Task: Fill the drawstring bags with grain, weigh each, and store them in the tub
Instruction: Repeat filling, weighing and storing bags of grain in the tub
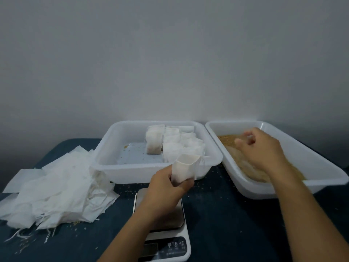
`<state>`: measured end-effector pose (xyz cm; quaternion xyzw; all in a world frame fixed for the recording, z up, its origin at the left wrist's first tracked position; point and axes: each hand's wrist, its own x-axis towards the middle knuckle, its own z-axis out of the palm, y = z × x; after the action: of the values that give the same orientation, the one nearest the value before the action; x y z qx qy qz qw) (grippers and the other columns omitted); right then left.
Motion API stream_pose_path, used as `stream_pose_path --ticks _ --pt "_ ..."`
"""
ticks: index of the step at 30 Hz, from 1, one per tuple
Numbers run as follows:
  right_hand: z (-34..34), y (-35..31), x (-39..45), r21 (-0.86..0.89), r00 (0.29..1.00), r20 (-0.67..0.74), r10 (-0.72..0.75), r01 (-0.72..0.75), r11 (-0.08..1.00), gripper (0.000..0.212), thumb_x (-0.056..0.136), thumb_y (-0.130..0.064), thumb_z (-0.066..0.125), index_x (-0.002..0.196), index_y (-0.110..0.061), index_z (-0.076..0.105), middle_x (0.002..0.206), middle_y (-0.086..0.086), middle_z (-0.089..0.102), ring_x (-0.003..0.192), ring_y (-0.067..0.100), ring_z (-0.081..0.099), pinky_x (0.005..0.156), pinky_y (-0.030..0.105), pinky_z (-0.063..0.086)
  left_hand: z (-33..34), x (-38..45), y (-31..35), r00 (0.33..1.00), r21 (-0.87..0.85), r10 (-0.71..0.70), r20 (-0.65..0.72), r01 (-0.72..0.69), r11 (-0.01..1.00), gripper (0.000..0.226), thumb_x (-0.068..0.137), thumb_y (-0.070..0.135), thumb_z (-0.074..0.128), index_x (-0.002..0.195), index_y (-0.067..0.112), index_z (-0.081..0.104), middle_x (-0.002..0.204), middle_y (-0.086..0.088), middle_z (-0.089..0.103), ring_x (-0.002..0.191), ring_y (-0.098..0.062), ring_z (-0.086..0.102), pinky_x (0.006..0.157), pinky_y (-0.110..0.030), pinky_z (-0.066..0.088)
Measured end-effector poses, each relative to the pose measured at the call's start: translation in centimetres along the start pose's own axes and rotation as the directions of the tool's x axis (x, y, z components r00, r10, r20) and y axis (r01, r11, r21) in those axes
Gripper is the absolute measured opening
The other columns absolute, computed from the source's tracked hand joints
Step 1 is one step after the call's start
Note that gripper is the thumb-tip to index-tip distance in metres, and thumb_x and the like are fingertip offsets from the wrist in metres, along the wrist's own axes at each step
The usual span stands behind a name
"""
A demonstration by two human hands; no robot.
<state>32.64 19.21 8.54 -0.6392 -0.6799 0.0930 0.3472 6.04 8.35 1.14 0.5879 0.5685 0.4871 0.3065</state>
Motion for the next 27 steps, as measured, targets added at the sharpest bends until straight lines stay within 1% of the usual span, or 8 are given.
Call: stream_pose_path --ticks 3,5,8,15,19,22,25,27 --pt "-0.5 4.8 2.4 -0.384 0.952 0.198 0.232 -0.143 0.912 0.04 0.097 -0.045 0.068 0.126 -0.018 0.066 0.119 0.004 0.07 0.107 0.027 0.064 0.088 0.037 0.05 0.6 -0.3 -0.4 1.0 0.018 0.017 0.018 -0.017 1.0 0.015 0.087 0.035 0.081 0.091 0.042 0.068 0.082 0.016 0.074 0.078 -0.005 0.069 0.064 -0.019 0.053" --pt "-0.2 6.0 2.4 -0.506 0.91 0.316 0.268 -0.077 0.859 0.026 0.093 -0.044 0.068 0.099 -0.02 0.074 0.097 0.002 0.073 0.094 0.025 0.066 0.081 0.036 0.052 0.8 -0.6 -0.9 0.999 0.035 0.029 0.026 -0.03 0.999 0.017 0.088 0.037 0.08 0.092 0.046 0.066 0.083 0.015 0.074 0.078 -0.006 0.069 0.065 -0.023 0.054" --pt "0.5 6.1 2.2 -0.558 0.877 0.39 0.281 -0.018 0.83 0.033 0.089 -0.042 0.068 0.067 -0.019 0.068 0.07 -0.001 0.069 0.073 0.02 0.064 0.064 0.032 0.045 0.9 -0.9 -1.0 0.999 0.031 0.042 0.001 -0.042 0.999 0.019 0.088 0.036 0.08 0.093 0.048 0.066 0.082 0.015 0.074 0.077 -0.006 0.069 0.064 -0.022 0.054" --pt "1.9 4.6 2.5 -0.576 0.874 0.361 0.326 -0.066 0.815 0.03 0.097 -0.036 0.065 0.084 -0.009 0.071 0.078 0.004 0.069 0.077 0.023 0.065 0.068 0.032 0.048 0.3 -1.8 -1.3 0.999 0.049 0.011 -0.039 -0.009 0.999 0.014 0.087 0.034 0.082 0.082 0.033 0.069 0.079 0.01 0.075 0.074 -0.012 0.07 0.065 -0.024 0.053" --pt "2.3 4.6 2.8 -0.57 0.873 0.332 0.358 -0.117 0.813 0.034 0.104 -0.036 0.059 0.093 -0.006 0.071 0.086 0.005 0.07 0.08 0.022 0.066 0.069 0.033 0.05 -0.4 -2.1 -1.3 0.998 0.056 0.017 -0.058 -0.014 0.998 0.016 0.087 0.036 0.08 0.085 0.044 0.067 0.077 0.01 0.075 0.074 -0.009 0.068 0.063 -0.014 0.049" --pt "2.2 5.0 2.8 -0.579 0.89 0.283 0.357 -0.138 0.803 0.039 0.108 -0.034 0.048 0.115 -0.002 0.07 0.097 0.008 0.071 0.084 0.024 0.065 0.077 0.036 0.053 -0.6 -2.2 -1.4 0.998 0.057 0.021 -0.065 -0.017 0.998 0.02 0.088 0.037 0.079 0.09 0.05 0.064 0.078 0.01 0.074 0.074 -0.011 0.069 0.063 -0.018 0.051" --pt "1.6 4.6 2.6 -0.565 0.935 0.174 0.309 -0.162 0.809 0.046 0.108 -0.035 0.044 0.134 0.001 0.056 0.098 0.01 0.068 0.074 0.023 0.058 0.065 0.037 0.046 -0.9 -2.2 -1.5 0.997 0.072 0.018 -0.07 -0.013 0.997 0.026 0.089 0.039 0.079 0.095 0.057 0.062 0.084 0.019 0.073 0.078 -0.006 0.07 0.063 -0.019 0.054" --pt "0.9 4.1 2.4 -0.504 0.974 0.083 0.211 -0.142 0.852 0.042 0.107 -0.04 0.041 0.126 -0.004 0.052 0.084 0.006 0.06 0.067 0.02 0.055 0.055 0.036 0.04 -1.1 -2.2 -1.5 0.997 0.095 0.012 -0.079 -0.005 0.995 0.033 0.087 0.04 0.08 0.099 0.063 0.06 0.088 0.027 0.072 0.083 0.001 0.068 0.067 -0.017 0.054"
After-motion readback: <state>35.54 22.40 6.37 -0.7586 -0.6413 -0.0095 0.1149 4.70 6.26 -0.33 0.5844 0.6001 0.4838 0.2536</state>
